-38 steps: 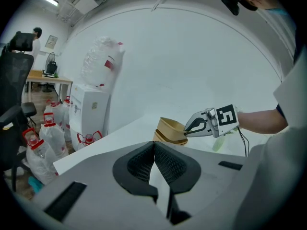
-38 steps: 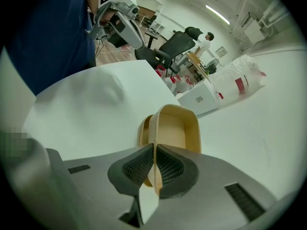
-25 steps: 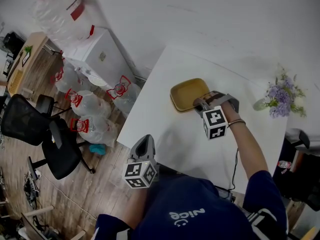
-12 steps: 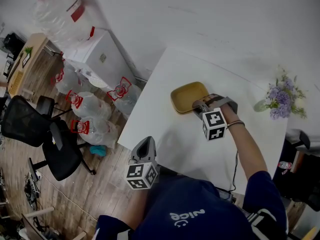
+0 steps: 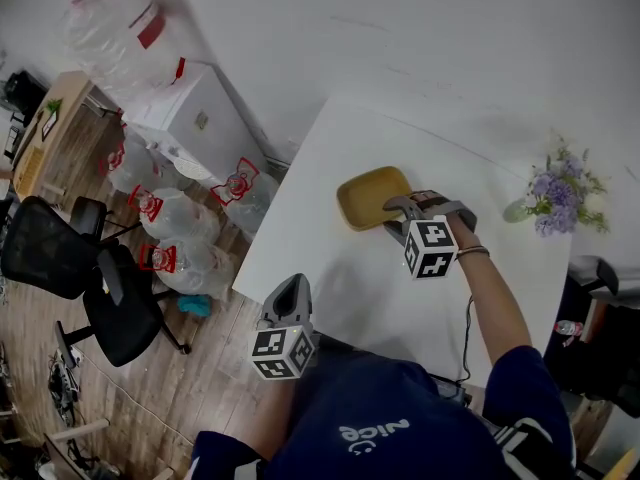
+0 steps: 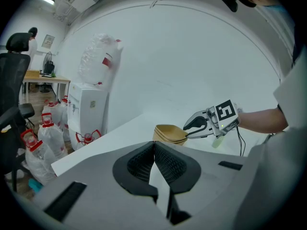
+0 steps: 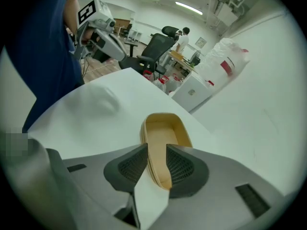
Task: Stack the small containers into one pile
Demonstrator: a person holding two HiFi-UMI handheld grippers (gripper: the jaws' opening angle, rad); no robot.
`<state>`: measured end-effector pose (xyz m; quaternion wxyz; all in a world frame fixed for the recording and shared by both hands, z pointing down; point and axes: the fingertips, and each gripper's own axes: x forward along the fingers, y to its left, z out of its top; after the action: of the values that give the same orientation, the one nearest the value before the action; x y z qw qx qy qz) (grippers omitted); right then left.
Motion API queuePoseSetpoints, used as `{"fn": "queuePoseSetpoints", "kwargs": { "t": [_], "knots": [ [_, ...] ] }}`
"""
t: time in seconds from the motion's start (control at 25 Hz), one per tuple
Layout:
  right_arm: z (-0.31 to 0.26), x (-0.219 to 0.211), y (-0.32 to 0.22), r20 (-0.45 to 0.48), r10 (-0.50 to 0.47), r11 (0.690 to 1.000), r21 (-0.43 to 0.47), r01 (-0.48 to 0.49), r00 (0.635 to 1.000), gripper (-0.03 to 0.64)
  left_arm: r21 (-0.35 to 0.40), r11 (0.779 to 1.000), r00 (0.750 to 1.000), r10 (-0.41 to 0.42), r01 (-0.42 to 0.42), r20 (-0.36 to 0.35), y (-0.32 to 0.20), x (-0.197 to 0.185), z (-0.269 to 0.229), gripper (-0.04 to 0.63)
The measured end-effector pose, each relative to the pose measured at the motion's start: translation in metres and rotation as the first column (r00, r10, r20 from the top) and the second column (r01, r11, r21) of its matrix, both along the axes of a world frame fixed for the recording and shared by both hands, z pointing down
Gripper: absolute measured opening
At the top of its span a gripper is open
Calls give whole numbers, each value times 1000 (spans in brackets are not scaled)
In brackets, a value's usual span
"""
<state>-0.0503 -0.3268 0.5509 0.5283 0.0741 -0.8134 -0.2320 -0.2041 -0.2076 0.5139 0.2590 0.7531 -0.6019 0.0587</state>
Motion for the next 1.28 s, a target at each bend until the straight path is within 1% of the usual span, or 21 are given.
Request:
{"fn": "queuePoseSetpoints", "kwargs": {
  "t": [0.12,0.24,0.32,0.44,0.6,0.68,0.76,0.84,0.92,1.0,1.08,1.2,1.28],
  "knots": [
    [-17,3,1,95,71,997,-20,-69,993,120,12,1000,1000,14,-14,-5,-1,5,-4,20],
    [-39,9,3,205,150,989,-32,-147,967,129,29,999,999,33,-33,-8,-2,12,-9,20],
    [-56,16,5,289,212,977,-44,-208,933,129,38,998,999,47,-46,-10,-2,18,-12,20],
    [-81,29,11,403,287,956,-58,-288,869,130,51,996,997,70,-69,-12,-2,28,-16,20],
    [-110,50,24,530,360,921,-74,-381,768,129,79,991,994,111,-110,-7,-4,44,-25,20],
    [-119,64,32,576,401,896,-87,-435,712,129,98,986,991,136,-135,-2,-4,55,-31,20],
    [-128,80,41,619,442,867,-107,-487,649,129,117,980,986,164,-164,7,-5,66,-37,20],
    [-136,95,48,664,475,834,-131,-536,578,129,138,971,980,196,-197,23,-6,77,-44,20],
    [-143,111,59,703,503,798,-155,-582,503,129,159,960,973,229,-231,34,-6,90,-50,20],
    [-148,130,71,733,521,762,-168,-626,438,129,183,949,966,257,-258,30,-6,105,-57,20],
    [-149,148,83,757,532,724,-175,-667,379,129,201,939,959,282,-280,21,-6,118,-62,20],
    [-142,173,105,767,572,653,-212,-727,290,129,215,921,944,329,-326,23,-4,137,-66,20],
    [-131,189,120,766,596,606,-232,-761,241,129,214,910,934,357,-355,31,-4,148,-65,20]
  ]
}}
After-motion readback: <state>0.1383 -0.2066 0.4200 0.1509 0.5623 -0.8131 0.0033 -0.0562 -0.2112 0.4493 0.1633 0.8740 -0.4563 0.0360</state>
